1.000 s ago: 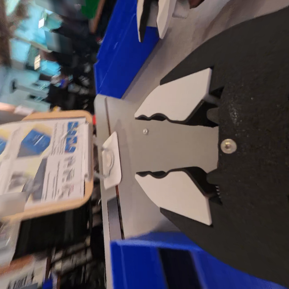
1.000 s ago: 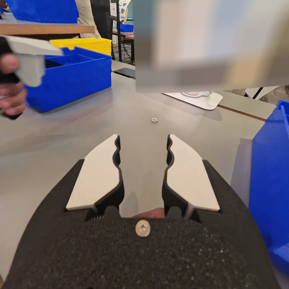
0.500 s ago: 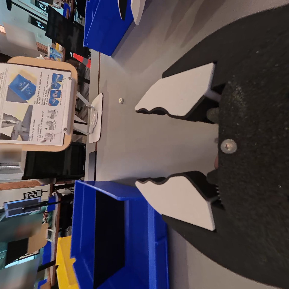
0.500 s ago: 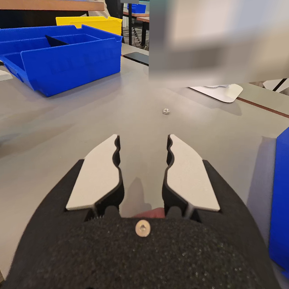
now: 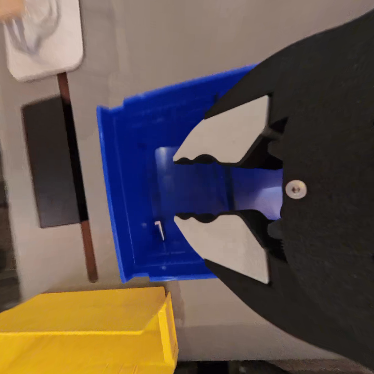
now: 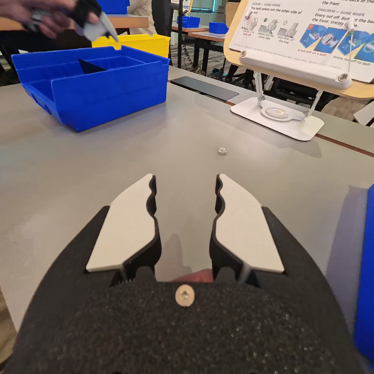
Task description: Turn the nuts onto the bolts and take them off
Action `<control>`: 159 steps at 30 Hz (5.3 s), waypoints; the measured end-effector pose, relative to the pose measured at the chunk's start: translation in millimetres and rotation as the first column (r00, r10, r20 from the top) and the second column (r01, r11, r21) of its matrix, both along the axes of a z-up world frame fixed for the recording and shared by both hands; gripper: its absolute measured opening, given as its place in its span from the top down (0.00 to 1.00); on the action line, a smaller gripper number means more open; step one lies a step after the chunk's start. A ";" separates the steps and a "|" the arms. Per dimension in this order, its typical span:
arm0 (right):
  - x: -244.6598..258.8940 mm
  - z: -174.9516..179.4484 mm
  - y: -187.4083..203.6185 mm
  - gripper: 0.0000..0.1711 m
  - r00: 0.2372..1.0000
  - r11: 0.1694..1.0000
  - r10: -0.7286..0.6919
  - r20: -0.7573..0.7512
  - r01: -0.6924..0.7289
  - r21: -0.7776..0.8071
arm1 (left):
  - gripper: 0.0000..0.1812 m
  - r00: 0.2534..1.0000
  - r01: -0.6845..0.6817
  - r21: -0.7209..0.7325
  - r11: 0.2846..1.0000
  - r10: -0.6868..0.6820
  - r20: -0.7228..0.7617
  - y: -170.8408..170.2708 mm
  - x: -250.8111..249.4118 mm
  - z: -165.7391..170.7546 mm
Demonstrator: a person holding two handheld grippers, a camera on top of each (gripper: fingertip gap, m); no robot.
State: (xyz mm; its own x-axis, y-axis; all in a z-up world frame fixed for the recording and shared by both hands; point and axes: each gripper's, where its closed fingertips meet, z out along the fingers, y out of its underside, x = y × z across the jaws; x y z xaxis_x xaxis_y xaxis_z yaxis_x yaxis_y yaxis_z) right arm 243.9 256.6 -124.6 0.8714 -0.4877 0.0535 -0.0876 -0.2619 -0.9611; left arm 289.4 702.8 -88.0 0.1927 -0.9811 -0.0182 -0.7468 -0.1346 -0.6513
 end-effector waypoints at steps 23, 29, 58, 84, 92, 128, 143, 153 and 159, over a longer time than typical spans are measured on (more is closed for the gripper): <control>-1.0 6.5 -8.1 0.69 1.000 1.000 0.011 0.008 -0.011 0.016 | 0.79 0.837 -0.177 0.027 0.984 0.165 -0.523 63.4 37.3 -119.2; -2.5 5.6 -6.3 0.69 1.000 1.000 0.013 0.010 -0.013 0.011 | 0.97 0.831 -0.174 0.025 0.984 0.160 -0.532 65.0 32.4 -123.3; 0.1 2.1 -8.9 0.70 0.999 1.000 -0.013 0.031 0.014 -0.020 | 0.97 0.878 0.422 0.129 0.897 -0.440 0.189 -182.3 -100.0 -0.4; 9.0 -14.1 -22.6 0.70 0.999 0.994 -0.034 0.002 0.034 -0.101 | 0.97 -0.051 0.974 -0.227 0.007 -0.967 -0.248 -357.5 -74.0 -121.9; 7.8 -17.1 -19.6 0.70 1.000 0.994 -0.023 -0.004 0.023 -0.110 | 0.86 0.012 0.973 -0.220 0.068 -0.968 -0.249 -352.9 -76.3 -125.2; 6.3 -16.6 -20.1 0.70 0.999 0.998 0.009 -0.051 -0.013 -0.066 | 0.73 0.859 0.508 -0.009 0.861 -0.506 0.070 -334.7 -57.8 -122.7; 8.2 -9.5 -26.2 0.70 1.000 0.997 -0.016 -0.021 0.014 -0.073 | 0.74 0.659 0.750 -0.018 0.662 -0.749 -0.075 -328.7 -46.4 -128.0; 7.2 -11.4 -26.1 0.70 1.000 0.997 -0.014 -0.026 0.012 -0.074 | 0.89 0.624 0.780 -0.005 0.625 -0.779 -0.055 -331.9 -49.9 -129.5; 6.9 -14.6 -24.8 0.70 0.999 0.997 -0.010 -0.034 0.007 -0.078 | 0.89 0.535 0.839 0.107 0.534 -0.845 0.026 -347.9 -55.1 -118.7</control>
